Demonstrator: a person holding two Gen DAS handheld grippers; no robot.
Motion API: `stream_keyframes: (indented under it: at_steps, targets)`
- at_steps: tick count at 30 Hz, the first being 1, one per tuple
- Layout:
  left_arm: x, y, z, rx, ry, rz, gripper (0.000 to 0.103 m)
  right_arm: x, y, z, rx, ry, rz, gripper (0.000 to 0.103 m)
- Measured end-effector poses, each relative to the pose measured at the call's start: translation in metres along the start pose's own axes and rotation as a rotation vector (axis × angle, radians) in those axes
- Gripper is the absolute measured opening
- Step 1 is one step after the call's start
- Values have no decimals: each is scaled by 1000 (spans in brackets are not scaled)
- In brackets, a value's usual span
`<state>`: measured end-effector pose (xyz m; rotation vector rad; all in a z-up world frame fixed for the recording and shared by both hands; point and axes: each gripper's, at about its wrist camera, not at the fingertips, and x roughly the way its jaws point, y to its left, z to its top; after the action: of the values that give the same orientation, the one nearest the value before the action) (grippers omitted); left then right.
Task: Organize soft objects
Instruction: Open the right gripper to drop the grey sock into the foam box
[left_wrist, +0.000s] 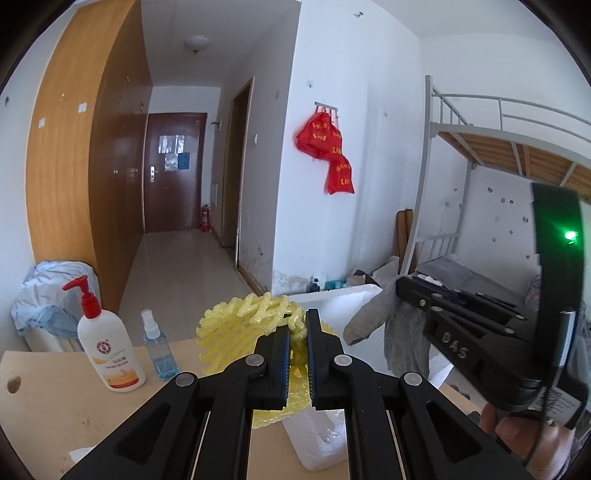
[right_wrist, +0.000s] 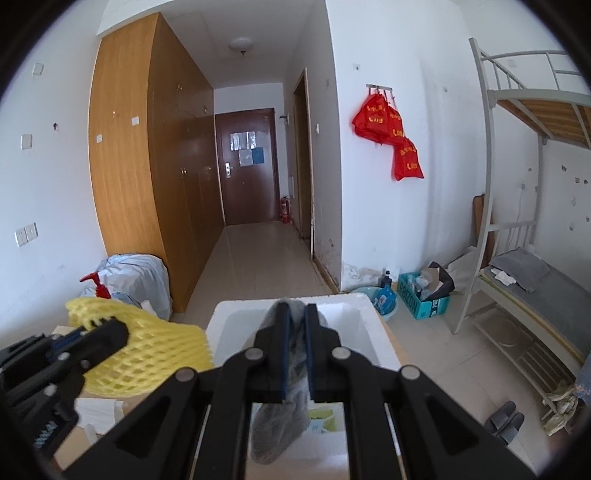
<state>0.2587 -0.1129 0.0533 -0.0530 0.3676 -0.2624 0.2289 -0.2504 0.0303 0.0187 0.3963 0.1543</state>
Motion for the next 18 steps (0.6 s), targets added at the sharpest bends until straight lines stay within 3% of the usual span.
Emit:
stream_keyframes:
  at_steps: [14, 16, 18]
  targets:
    - [0, 5, 2, -5, 2, 5, 8, 26, -9, -4, 18, 80, -9, 13]
    - [1, 6, 2, -11, 6, 3, 8, 23, -11, -4, 26, 72, -19, 33]
    - [2, 7, 3, -11, 9, 5, 8, 20, -10, -4, 24, 53, -43, 73]
